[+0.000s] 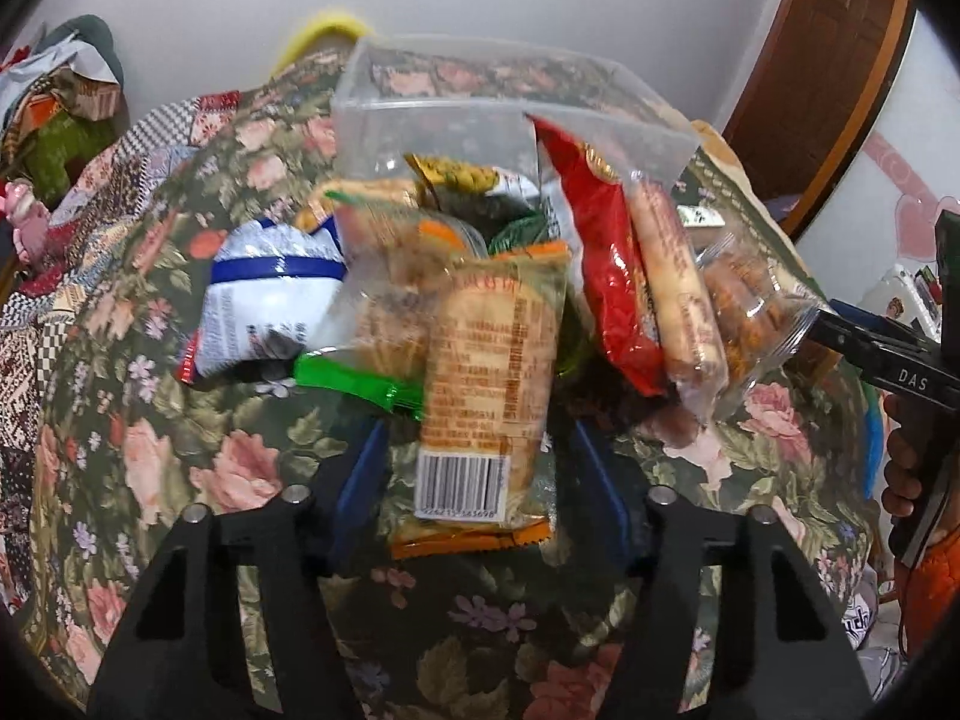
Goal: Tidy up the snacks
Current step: 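Grasp the orange wafer pack with left gripper while right grasps the bread slice pack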
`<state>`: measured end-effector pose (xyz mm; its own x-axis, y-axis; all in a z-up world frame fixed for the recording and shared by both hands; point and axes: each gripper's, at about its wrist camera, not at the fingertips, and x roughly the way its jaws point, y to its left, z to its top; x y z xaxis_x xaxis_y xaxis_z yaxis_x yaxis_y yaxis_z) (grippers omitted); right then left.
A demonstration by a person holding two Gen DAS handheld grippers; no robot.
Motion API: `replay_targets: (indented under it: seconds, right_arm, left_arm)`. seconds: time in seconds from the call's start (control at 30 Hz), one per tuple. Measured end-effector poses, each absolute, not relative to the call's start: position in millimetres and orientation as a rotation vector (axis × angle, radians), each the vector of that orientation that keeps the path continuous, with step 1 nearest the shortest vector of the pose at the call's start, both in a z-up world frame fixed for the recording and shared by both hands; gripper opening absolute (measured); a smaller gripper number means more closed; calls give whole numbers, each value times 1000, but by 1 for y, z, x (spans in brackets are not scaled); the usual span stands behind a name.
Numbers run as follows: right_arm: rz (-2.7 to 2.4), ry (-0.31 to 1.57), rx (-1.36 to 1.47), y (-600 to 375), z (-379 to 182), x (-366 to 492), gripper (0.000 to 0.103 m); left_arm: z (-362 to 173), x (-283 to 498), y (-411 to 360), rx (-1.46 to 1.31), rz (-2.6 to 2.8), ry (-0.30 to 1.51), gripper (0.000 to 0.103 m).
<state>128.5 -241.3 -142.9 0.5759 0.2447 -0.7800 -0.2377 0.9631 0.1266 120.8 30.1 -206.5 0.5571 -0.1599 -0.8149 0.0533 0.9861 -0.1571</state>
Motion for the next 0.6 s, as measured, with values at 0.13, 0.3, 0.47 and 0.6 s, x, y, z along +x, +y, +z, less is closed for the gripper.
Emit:
replay_targets:
  seconds: [0.13, 0.3, 0.47, 0.6]
  right_arm:
    - [295, 932, -11, -235, -149, 132, 85]
    - [312, 971, 25, -234, -157, 136, 68]
    - [315, 952, -3, -227, -153, 133, 55]
    - [303, 928, -20, -227, -147, 129, 54]
  left_arm:
    - [-208, 126, 27, -110, -119, 969, 51]
    - [-208, 128, 26, -97, -111, 970, 35]
    - [-202, 121, 27, -105, -123, 951, 34]
    - [-189, 114, 30, -108, -126, 917, 34]
